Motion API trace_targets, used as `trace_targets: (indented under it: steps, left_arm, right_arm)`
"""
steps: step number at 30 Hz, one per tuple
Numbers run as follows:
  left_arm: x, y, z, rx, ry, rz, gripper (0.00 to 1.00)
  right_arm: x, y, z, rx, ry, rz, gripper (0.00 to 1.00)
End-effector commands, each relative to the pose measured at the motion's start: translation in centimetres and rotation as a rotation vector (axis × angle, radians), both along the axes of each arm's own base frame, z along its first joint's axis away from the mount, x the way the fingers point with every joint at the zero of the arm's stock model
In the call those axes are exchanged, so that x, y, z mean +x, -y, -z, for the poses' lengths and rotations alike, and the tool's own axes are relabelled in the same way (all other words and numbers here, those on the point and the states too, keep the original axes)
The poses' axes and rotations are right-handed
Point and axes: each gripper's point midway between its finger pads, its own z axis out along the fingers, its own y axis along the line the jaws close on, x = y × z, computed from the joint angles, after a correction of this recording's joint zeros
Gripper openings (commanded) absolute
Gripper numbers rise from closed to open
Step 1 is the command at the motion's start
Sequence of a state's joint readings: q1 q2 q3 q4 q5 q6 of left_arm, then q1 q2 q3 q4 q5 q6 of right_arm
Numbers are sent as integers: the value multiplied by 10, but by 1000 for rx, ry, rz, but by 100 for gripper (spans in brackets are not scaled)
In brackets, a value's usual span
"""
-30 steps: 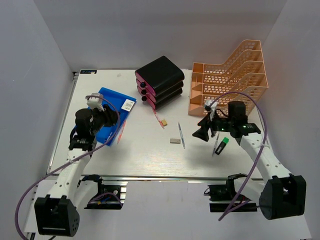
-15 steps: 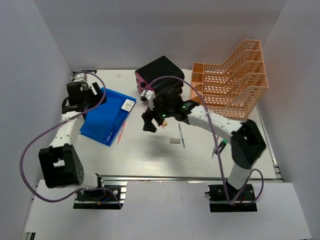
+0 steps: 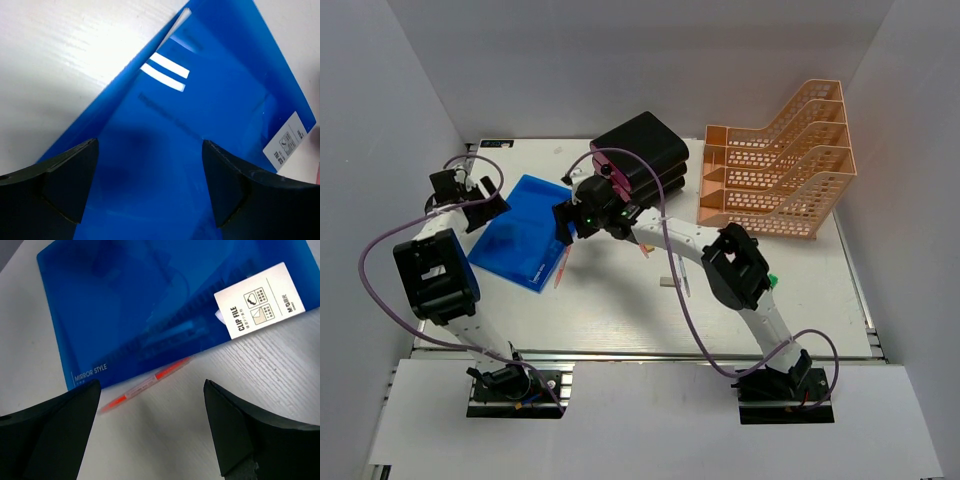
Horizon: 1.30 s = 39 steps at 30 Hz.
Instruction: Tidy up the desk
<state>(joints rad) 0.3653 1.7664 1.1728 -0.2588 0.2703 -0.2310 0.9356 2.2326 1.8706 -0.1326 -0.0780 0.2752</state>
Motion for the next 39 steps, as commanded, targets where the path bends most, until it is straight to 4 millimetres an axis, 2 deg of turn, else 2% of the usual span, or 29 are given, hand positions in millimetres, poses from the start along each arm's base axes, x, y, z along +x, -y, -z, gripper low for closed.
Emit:
trace_targets:
  steps: [1,6,12,14,20,27,29,39]
  left_arm:
    - [25,-10,-32,55,118,49,94]
    - [30,-23,-17,66,117,24,94]
    - [38,-34,7,75,64,36,93]
    - [38,-34,15,73,47,44,91]
    - [37,-31,28,63,28,65,89]
    - [26,-27,43,50,-4,69,86]
    - [23,-26,46,48,-10,68,86]
    - [15,-12,59,-17,-40,101,85]
  right_arm:
    - [21,-16,-22,118,27,158,89]
    - [35,-36,-3,151,-5,209,89]
    - [39,-39,22,126,-24,252,89]
    - [38,-40,24,128,-21,249,89]
    - [50,-37,36,109,-3,286,89]
    - [48,-39,49,100,-37,310,89]
    - [43,-35,60,74,-67,317,89]
    - [42,-45,78,84,-117,321,89]
